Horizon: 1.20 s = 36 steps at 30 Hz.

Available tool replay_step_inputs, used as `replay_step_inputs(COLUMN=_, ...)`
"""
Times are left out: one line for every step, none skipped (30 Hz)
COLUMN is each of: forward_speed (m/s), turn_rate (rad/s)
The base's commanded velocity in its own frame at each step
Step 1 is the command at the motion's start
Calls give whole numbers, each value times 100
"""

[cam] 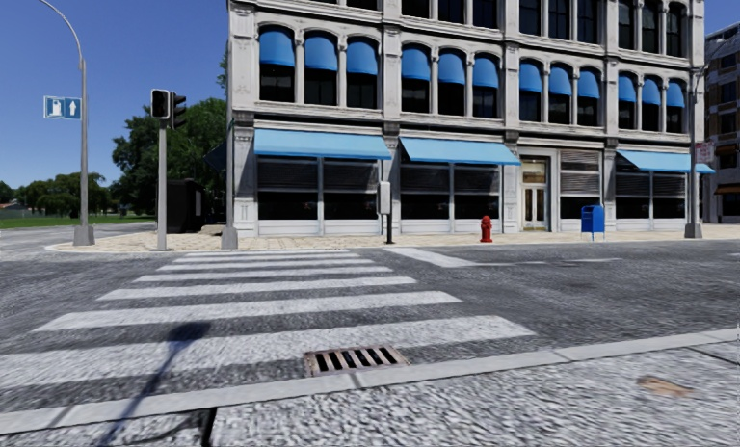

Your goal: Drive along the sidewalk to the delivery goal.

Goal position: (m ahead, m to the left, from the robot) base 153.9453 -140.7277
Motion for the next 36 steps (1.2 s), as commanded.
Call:
replay_step_inputs(forward_speed=200, turn_rate=21)
replay_step_inputs(forward_speed=200, turn_rate=21)
replay_step_inputs(forward_speed=200, turn_rate=21)
replay_step_inputs(forward_speed=200, turn_rate=21)
replay_step_inputs(forward_speed=200, turn_rate=21)
replay_step_inputs(forward_speed=200, turn_rate=21)
replay_step_inputs(forward_speed=200, turn_rate=22)
replay_step_inputs(forward_speed=200, turn_rate=24)
replay_step_inputs(forward_speed=200, turn_rate=24)
replay_step_inputs(forward_speed=200, turn_rate=29)
replay_step_inputs(forward_speed=200, turn_rate=31)
replay_step_inputs(forward_speed=200, turn_rate=31)
replay_step_inputs(forward_speed=200, turn_rate=32)
replay_step_inputs(forward_speed=200, turn_rate=32)
replay_step_inputs(forward_speed=200, turn_rate=32)
replay_step_inputs(forward_speed=200, turn_rate=32)
replay_step_inputs(forward_speed=200, turn_rate=32)
replay_step_inputs(forward_speed=200, turn_rate=33)
replay_step_inputs(forward_speed=200, turn_rate=33)
replay_step_inputs(forward_speed=200, turn_rate=33)
replay_step_inputs(forward_speed=200, turn_rate=36)
replay_step_inputs(forward_speed=200, turn_rate=36)
replay_step_inputs(forward_speed=200, turn_rate=37)
replay_step_inputs(forward_speed=196, turn_rate=38)
replay_step_inputs(forward_speed=187, turn_rate=38)
replay_step_inputs(forward_speed=187, turn_rate=38)
replay_step_inputs(forward_speed=177, turn_rate=38)
replay_step_inputs(forward_speed=166, turn_rate=38)
replay_step_inputs(forward_speed=160, turn_rate=38)
replay_step_inputs(forward_speed=160, turn_rate=38)
replay_step_inputs(forward_speed=156, turn_rate=38)
replay_step_inputs(forward_speed=153, turn_rate=38)
replay_step_inputs(forward_speed=147, turn_rate=28)
replay_step_inputs(forward_speed=147, turn_rate=28)
replay_step_inputs(forward_speed=147, turn_rate=24)
replay_step_inputs(forward_speed=147, turn_rate=23)
